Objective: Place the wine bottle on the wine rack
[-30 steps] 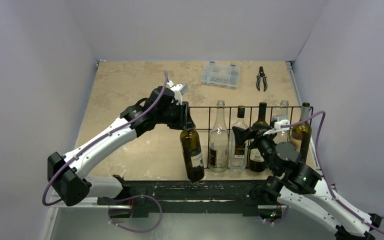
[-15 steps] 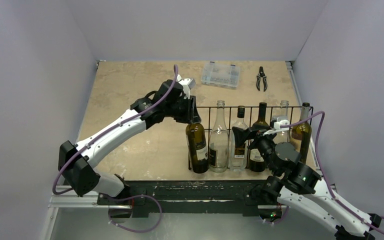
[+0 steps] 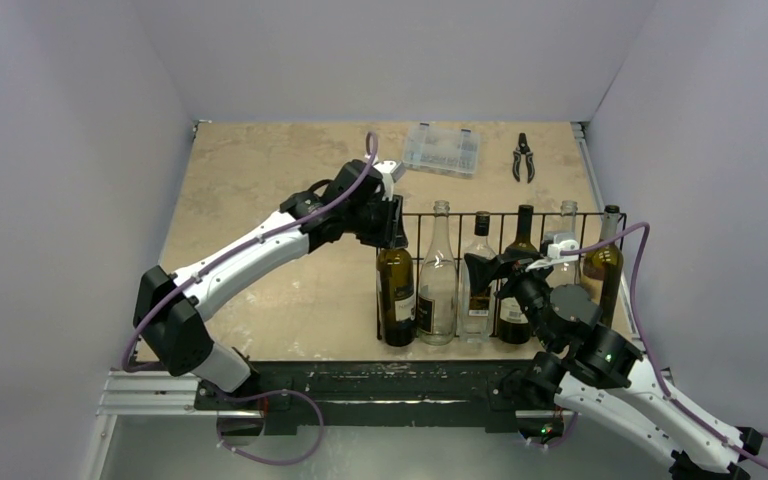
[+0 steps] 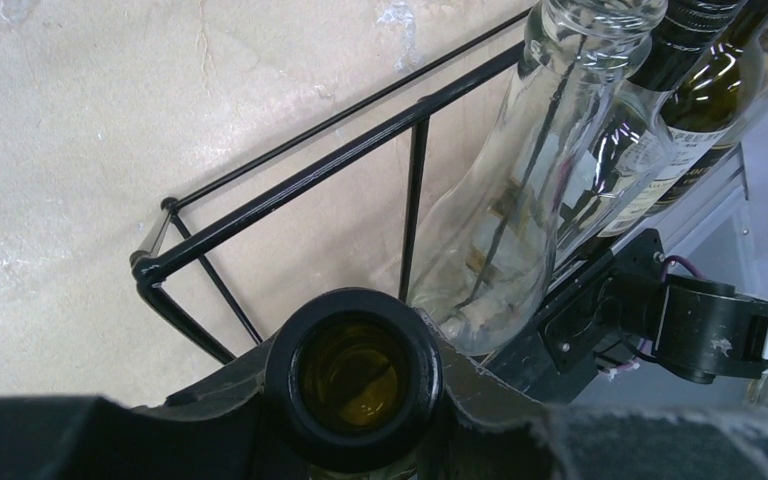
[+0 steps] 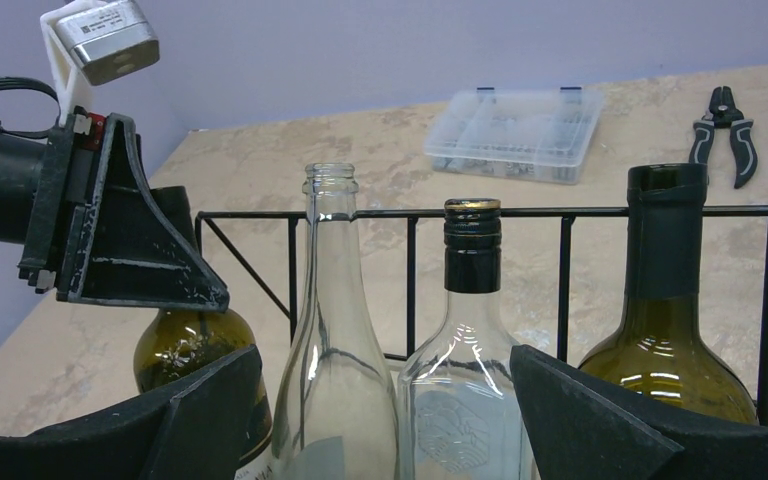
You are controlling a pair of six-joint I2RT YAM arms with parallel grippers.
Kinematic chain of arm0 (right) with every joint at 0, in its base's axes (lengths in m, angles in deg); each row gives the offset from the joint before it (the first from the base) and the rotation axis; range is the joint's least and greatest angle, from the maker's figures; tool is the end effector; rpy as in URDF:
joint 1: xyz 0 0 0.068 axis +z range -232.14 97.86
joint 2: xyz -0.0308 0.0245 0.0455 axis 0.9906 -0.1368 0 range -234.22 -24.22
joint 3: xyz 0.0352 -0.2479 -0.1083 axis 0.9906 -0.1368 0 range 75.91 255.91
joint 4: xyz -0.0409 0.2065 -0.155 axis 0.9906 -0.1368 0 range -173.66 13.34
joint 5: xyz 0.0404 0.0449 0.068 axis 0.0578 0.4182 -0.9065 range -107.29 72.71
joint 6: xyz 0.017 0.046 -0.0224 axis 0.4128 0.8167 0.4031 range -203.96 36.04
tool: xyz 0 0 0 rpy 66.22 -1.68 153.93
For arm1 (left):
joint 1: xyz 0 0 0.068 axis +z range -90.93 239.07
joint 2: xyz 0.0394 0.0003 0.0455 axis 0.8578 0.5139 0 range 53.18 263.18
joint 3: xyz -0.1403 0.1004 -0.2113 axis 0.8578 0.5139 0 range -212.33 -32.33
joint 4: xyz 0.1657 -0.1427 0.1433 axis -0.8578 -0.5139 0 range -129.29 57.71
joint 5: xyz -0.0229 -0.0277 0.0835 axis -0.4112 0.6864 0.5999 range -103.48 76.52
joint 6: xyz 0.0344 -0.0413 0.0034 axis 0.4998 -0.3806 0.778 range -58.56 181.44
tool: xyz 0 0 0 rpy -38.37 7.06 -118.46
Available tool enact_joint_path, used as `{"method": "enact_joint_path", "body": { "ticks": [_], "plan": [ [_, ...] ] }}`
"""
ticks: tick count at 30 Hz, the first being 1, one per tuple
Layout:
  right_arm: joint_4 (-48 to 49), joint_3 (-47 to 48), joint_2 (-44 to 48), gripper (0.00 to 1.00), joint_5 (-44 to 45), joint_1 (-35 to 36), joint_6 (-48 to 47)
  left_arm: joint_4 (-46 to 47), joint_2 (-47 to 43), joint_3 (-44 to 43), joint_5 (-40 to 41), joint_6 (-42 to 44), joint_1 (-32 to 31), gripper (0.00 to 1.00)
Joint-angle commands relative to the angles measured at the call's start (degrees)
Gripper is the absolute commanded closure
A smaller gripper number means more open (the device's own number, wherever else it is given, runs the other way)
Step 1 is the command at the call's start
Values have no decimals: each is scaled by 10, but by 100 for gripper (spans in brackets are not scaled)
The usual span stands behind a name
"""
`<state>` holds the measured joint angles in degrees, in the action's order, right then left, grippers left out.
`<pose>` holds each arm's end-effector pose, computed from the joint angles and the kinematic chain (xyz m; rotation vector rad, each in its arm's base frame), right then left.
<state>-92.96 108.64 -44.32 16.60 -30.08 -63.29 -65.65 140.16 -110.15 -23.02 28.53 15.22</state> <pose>0.0780 0.0678 0.3097 0.0073 1.6466 0.4919 0.2397 -0.2383 0.3237 0.3247 2.4419 -0.8333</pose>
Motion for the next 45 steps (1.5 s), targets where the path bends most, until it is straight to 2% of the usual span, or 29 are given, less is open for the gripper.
{"method": "enact_joint_path", "body": {
  "ticks": [1,8,13,32,45],
  "plan": [
    [14,-1,3,1,6,-2,-7,21,-1,-41,-3,7,-7,100],
    [14,-1,2,1,6,-2,-7,12,18,-47,5,6,-10,100],
    [14,-1,2,1,6,-2,-7,10,38,-54,-6,-1,-11,95],
    [14,-1,7,1,7,-2,-7,23,45,-37,2,0,-12,48],
    [14,-1,4,1,6,-2,-8,13,11,-29,14,1,-11,28]
  ]
}}
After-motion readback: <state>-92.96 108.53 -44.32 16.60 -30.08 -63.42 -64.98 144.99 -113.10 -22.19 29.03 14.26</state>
